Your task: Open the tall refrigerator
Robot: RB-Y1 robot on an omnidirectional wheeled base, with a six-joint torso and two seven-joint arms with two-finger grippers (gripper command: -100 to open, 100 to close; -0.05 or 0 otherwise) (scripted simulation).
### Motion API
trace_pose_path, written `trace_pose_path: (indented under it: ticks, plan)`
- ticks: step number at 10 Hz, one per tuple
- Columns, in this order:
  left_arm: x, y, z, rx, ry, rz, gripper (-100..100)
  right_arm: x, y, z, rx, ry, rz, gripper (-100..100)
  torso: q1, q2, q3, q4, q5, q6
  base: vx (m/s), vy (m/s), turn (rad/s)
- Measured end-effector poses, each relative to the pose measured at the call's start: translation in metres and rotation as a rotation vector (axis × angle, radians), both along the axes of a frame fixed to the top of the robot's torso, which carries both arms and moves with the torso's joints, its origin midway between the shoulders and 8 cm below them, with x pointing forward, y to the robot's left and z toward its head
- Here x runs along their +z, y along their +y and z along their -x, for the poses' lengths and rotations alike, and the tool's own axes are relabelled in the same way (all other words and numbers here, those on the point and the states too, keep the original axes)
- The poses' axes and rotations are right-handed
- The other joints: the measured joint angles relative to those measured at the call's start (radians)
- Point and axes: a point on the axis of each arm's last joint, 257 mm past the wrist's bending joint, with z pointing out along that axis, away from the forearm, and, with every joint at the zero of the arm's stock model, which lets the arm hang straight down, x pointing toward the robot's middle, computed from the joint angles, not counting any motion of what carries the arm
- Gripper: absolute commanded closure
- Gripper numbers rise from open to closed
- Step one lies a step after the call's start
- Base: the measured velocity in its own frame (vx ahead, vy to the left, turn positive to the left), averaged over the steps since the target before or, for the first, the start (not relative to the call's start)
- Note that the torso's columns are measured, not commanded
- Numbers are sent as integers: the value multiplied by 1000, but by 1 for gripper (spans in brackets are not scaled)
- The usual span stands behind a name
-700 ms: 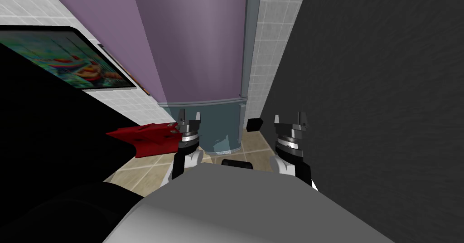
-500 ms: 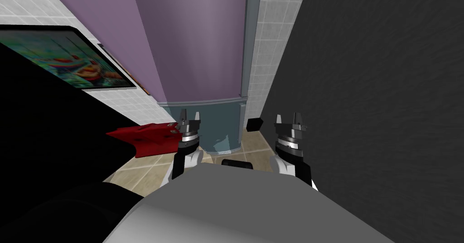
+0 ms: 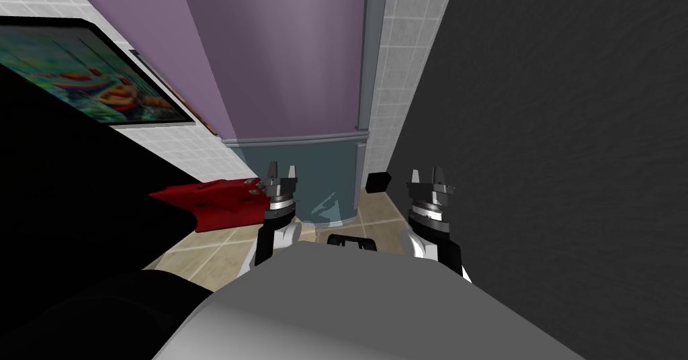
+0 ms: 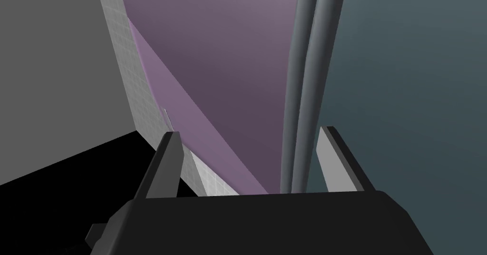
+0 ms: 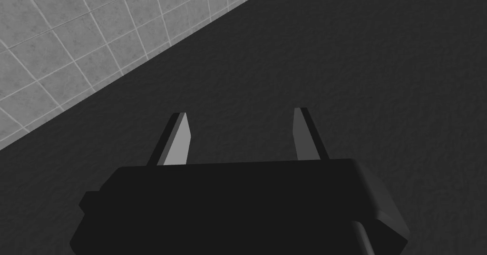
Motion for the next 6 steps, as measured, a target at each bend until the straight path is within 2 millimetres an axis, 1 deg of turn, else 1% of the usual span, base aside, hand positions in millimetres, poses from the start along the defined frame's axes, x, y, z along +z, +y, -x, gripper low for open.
trace_pose_path:
  ticks: [2, 3, 4, 6]
  plan:
    - [0, 0, 0, 0, 0, 0, 0, 0, 0, 0, 0, 0, 0, 0, 0, 148, -295, 148, 0, 0, 0, 0, 0]
    - [0, 0, 0, 0, 0, 0, -100, 0, 0, 0, 0, 0, 0, 0, 0, 221, -443, 221, 0, 0, 27, -27, 49]
    - [2, -3, -3, -12, 2, -15, -100, 0, 0, 0, 0, 1, 0, 0, -1, 254, -512, 254, 0, 0, 26, -54, 56]
    - [7, -7, -10, -32, 10, -37, -100, 0, 0, 0, 0, 1, 0, 0, -2, 266, -536, 267, -1, 0, 22, -71, 68]
